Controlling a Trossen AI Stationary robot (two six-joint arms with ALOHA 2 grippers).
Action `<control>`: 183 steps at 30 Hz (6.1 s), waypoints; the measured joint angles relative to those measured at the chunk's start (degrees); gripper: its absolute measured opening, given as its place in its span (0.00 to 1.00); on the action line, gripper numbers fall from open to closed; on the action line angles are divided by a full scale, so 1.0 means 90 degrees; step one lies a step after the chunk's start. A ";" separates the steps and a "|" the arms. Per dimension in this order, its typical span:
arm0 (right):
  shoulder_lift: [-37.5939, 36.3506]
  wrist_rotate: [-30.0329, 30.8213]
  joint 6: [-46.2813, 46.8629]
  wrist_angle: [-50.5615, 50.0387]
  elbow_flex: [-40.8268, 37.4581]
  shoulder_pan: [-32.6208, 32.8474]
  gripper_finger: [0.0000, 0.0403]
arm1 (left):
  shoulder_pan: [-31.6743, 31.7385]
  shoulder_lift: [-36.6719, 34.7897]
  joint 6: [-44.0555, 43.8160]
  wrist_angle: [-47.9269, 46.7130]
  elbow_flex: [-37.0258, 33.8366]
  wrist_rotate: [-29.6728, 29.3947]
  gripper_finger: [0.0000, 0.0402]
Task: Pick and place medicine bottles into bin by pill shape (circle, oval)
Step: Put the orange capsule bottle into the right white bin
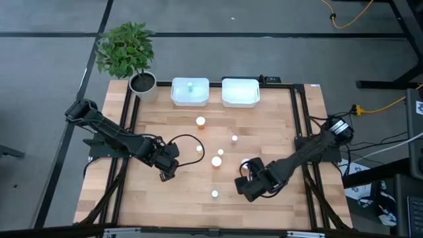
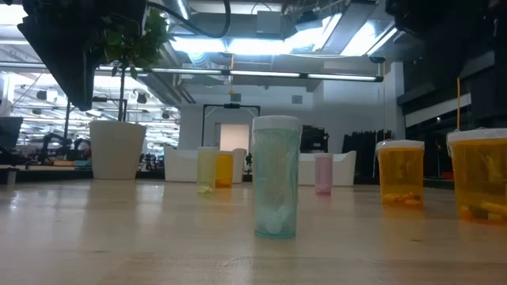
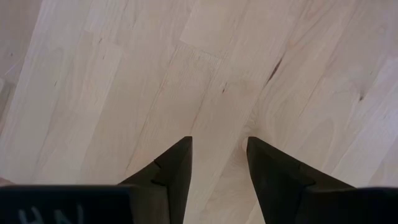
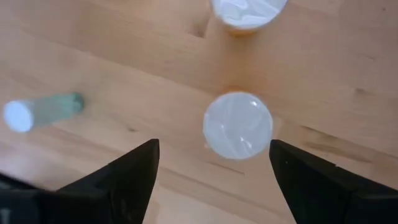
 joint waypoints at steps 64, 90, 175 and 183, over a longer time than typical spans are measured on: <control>0.0829 -0.0476 -0.0023 -0.0110 0.0002 -0.0170 0.58 | 0.0000 0.0000 0.0008 0.0058 0.0000 -0.0119 0.36; 0.0829 -0.0436 -0.0037 -0.0154 0.0002 -0.0146 0.58 | 0.0002 0.0000 0.0004 0.0056 0.0000 -0.0119 0.37; 0.0577 0.0355 -0.9483 -0.1604 0.3319 -0.7072 0.52 | 0.0494 0.0000 -0.0774 0.0199 0.0002 -0.0120 0.37; 0.0595 0.0018 -1.0202 -0.0520 0.1836 -0.8042 0.52 | 0.1049 -0.0002 -0.0907 0.0203 0.0002 -0.0121 0.37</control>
